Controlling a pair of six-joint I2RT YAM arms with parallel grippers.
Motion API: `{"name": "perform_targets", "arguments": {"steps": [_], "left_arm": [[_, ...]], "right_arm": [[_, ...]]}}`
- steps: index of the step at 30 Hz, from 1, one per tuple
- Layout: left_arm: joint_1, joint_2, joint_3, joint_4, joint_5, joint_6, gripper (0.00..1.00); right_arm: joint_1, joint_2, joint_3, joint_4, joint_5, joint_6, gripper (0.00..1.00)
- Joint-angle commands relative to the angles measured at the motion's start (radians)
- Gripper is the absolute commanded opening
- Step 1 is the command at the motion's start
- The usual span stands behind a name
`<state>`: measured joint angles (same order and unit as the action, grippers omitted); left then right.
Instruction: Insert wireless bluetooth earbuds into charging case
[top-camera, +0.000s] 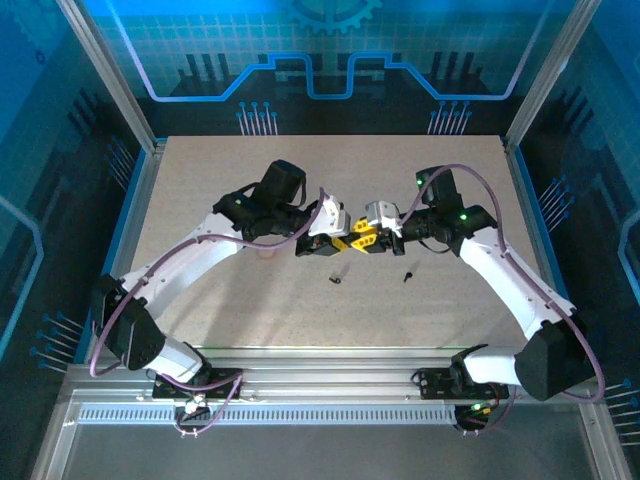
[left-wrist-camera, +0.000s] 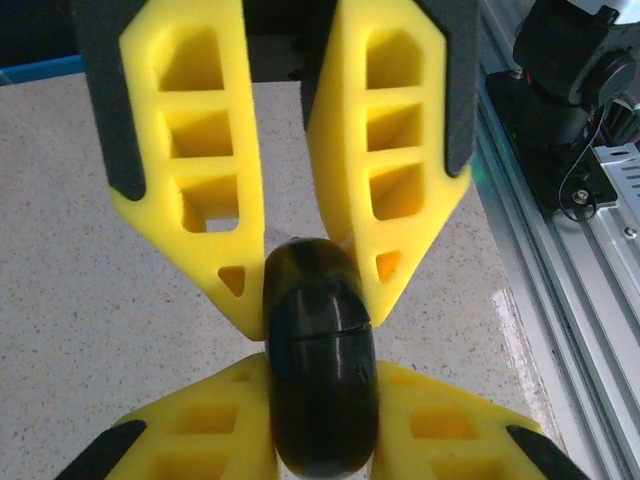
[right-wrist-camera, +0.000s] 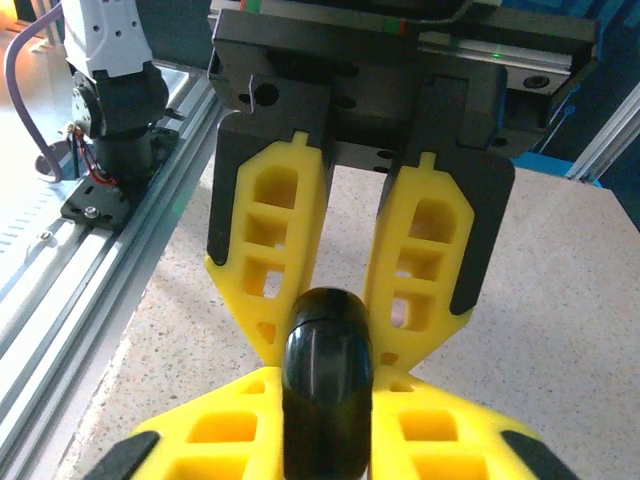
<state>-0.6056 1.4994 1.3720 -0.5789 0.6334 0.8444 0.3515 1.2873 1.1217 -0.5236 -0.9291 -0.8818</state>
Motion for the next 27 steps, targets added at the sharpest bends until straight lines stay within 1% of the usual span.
{"name": "perform_targets", "arguments": {"steps": [1, 6, 9, 15, 19, 27], "left_arm": [[0.001, -0.028, 0.004, 0.011, 0.044, 0.004, 0.18], [0.002, -0.041, -0.013, 0.034, 0.054, -0.002, 0.18], [0.001, -0.040, -0.013, 0.037, 0.060, -0.002, 0.17], [0.002, -0.048, -0.014, 0.040, 0.077, -0.004, 0.17], [0.001, -0.057, -0.027, 0.045, 0.078, -0.005, 0.16], [0.002, -0.069, -0.048, 0.073, 0.083, -0.017, 0.16]], "right_arm": [[-0.020, -0.053, -0.033, 0.066, -0.014, 0.052, 0.27], [-0.039, -0.063, -0.057, 0.112, -0.018, 0.112, 0.32], [-0.041, -0.061, -0.057, 0.145, -0.007, 0.146, 0.33], [-0.052, -0.069, -0.076, 0.231, 0.078, 0.237, 0.33], [-0.079, -0.084, -0.094, 0.308, 0.099, 0.301, 0.35], [-0.096, -0.083, -0.098, 0.353, 0.146, 0.359, 0.36]]}}
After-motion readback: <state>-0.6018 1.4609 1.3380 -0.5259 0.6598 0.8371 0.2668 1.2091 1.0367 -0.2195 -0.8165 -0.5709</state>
